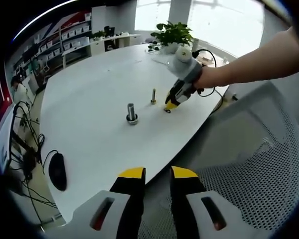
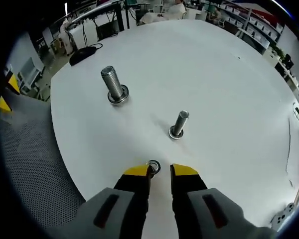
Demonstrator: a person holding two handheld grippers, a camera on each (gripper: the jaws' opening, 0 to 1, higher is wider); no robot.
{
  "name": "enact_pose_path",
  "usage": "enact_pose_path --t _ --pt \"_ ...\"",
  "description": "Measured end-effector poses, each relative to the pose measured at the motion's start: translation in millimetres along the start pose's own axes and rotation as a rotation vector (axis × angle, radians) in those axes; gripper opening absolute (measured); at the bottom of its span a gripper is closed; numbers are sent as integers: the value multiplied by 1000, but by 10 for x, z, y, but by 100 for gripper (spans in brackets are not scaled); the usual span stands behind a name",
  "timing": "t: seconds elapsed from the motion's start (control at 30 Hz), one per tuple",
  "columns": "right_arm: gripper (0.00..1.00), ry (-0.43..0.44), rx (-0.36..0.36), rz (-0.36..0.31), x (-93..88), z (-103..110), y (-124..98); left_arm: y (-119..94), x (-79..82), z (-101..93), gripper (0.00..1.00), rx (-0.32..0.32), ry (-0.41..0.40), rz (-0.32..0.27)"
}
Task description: Place the washer onto the threaded stud by aligning its center hole with the stud, sliding it down to the base, and recovering from edge contact or off-axis alignment until the washer reaches the visible bottom stop.
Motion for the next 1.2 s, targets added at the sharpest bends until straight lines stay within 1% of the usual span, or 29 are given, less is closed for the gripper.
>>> enact_pose_path --t 0.1,0.27,0.4,0.47,0.67,0.73,0.8,0.87,0.93,0.97,1.1,1.2 --pt "18 29 -8 -16 23 -11 -5 -2 -5 -3 17 -1 3 3" --pt "18 12 -23 7 3 -41 25 -3 -5 -7 17 -5 4 5" --pt "18 31 -19 -4 -3 -63 42 -4 -7 -5 17 -4 3 3" --pt "18 28 -24 2 -8 -74 46 -2 -6 -5 17 -4 3 3" --pt "18 43 -53 1 23 -154 70 -3 -6 -3 17 -3 4 2" --pt "18 72 -65 4 36 -200 75 -2 -5 -2 17 -3 4 2" --pt "18 105 -56 5 43 -205 81 -3 -2 -1 17 -4 2 -1" --pt "18 119 -30 -27 64 -159 80 -5 1 -2 17 -5 0 -6" --pt "18 78 -22 -3 58 -113 77 -5 4 -3 17 -5 0 -5" --pt "18 46 -21 -12 70 -103 76 -4 4 -3 17 -5 1 -4" --pt "17 21 -12 -1 75 -80 87 -4 4 -3 17 -6 1 -5" --pt "17 21 -6 9 79 -74 83 -3 6 -3 17 -4 1 -6"
Point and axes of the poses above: the point that each gripper's makers call its tool centre point, and the gripper's own axes: y roughly forward along the fingers, z roughly to its left, x roughly out of its top, the point moved 9 cm from there along -y, roughly backward along the fingers, and after that the axes turned 6 degrees about -z, right-handed, at the moved point
